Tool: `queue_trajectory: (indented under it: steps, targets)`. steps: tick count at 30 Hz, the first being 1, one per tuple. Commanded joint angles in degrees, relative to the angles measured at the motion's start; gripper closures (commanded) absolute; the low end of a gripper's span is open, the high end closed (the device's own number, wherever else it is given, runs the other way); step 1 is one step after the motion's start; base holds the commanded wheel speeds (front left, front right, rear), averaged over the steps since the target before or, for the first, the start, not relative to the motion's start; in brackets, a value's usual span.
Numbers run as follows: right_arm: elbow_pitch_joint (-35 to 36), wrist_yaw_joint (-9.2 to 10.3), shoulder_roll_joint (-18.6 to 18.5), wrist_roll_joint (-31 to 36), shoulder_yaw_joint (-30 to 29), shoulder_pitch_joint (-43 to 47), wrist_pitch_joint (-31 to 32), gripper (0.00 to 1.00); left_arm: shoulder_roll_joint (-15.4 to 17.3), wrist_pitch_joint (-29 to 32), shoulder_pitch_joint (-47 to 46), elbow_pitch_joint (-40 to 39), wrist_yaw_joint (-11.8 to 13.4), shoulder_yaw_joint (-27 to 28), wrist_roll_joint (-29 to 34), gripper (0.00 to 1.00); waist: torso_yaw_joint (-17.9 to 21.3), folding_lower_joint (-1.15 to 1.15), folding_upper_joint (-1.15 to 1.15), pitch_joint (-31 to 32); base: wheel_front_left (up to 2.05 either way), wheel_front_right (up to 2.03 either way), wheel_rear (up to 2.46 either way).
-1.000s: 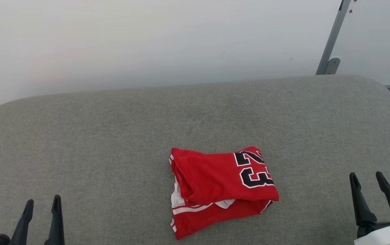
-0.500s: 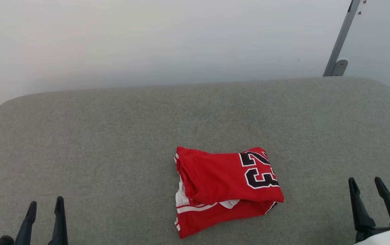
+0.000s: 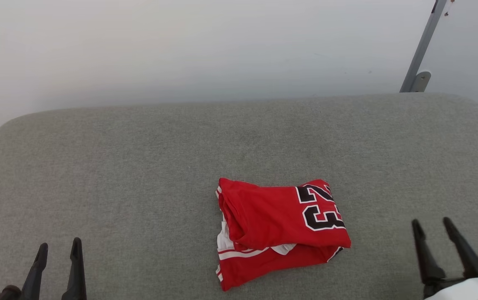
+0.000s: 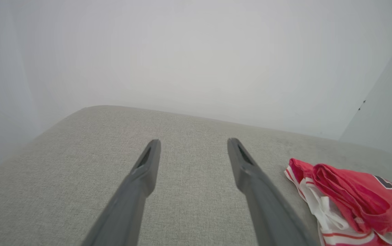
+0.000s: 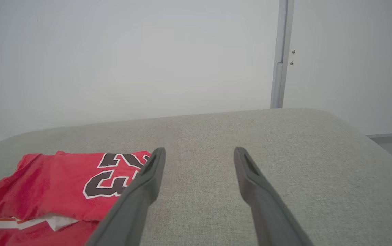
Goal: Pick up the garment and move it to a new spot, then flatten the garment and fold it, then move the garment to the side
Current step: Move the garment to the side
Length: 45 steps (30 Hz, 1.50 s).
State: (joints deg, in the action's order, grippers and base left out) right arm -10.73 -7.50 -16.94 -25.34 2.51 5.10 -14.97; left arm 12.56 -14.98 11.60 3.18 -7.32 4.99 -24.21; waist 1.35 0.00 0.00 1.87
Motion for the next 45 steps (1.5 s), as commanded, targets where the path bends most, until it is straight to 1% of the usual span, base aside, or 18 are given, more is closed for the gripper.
queue_trajectory:
  steps: [1,5,12,20,21,25,30,34,36,41,45]
  targets:
    - [-0.3,0.02,-0.6,-0.5,0.9,-0.9,-0.2,0.0,-0.1,-0.3,-0.7,-0.2,-0.2,0.0,0.3,0.0,-0.1,0.0,0.0,0.0,0.0,0.0,0.0]
    - [-2.2,0.02,-3.0,-3.4,6.3,-3.8,2.1,0.0,0.2,-0.3,-0.8,-0.6,-0.2,-0.2,0.8,0.0,-0.5,0.0,0.0,-0.1,0.0,0.0,0.0]
    - [-3.3,0.02,-8.3,-11.6,14.9,-11.1,13.4,0.0,0.8,-0.3,-2.0,-1.2,-0.2,-1.5,0.8,0.0,-2.5,0.0,0.0,-0.8,0.0,0.0,0.0]
    - [-5.4,0.02,-13.2,-20.6,20.1,-18.8,30.3,0.0,1.2,-0.3,-3.4,-0.7,-0.2,-4.0,0.6,0.0,-5.9,0.0,0.0,-2.2,0.0,0.0,0.0]
    - [-5.4,0.02,-13.2,-20.6,20.1,-18.8,30.3,0.0,1.2,-0.3,-3.4,-0.7,-0.2,-4.0,0.6,0.0,-5.9,0.0,0.0,-2.2,0.0,0.0,0.0]
    - [-6.7,0.02,-15.0,-23.2,21.5,-22.3,38.2,0.0,1.3,-0.3,-4.3,-0.3,-0.2,-5.1,0.1,0.0,-7.5,0.0,0.0,-3.4,0.0,0.0,0.0]
    - [-9.3,0.02,-15.5,-25.1,22.8,-26.1,46.5,0.0,1.2,-0.3,-5.8,0.2,-0.2,-6.3,-0.4,0.0,-9.5,0.0,0.0,-5.1,0.0,0.0,0.0]
    - [-11.7,0.02,-14.5,-26.3,24.4,-28.6,52.1,0.0,1.2,-0.3,-7.3,0.7,-0.2,-7.2,-0.7,0.0,-10.8,0.0,0.0,-6.6,0.0,0.0,0.0]
    - [-13.6,0.02,-14.1,-25.8,25.5,-29.7,55.2,0.0,1.0,-0.3,-7.9,0.9,-0.2,-7.6,-1.1,0.0,-11.3,0.0,0.0,-7.3,0.0,0.0,0.0]
    - [-19.5,0.02,-11.0,-25.0,28.2,-31.7,62.0,0.0,0.6,-0.3,-9.6,1.5,-0.2,-8.2,-1.5,0.0,-12.1,0.0,0.0,-8.9,0.0,0.0,0.0]
    - [-22.6,0.01,-7.6,-26.0,29.2,-32.2,63.5,0.0,0.3,-0.3,-10.9,1.8,-0.2,-8.7,-1.8,0.0,-12.6,0.0,0.0,-10.0,0.0,0.0,0.0]
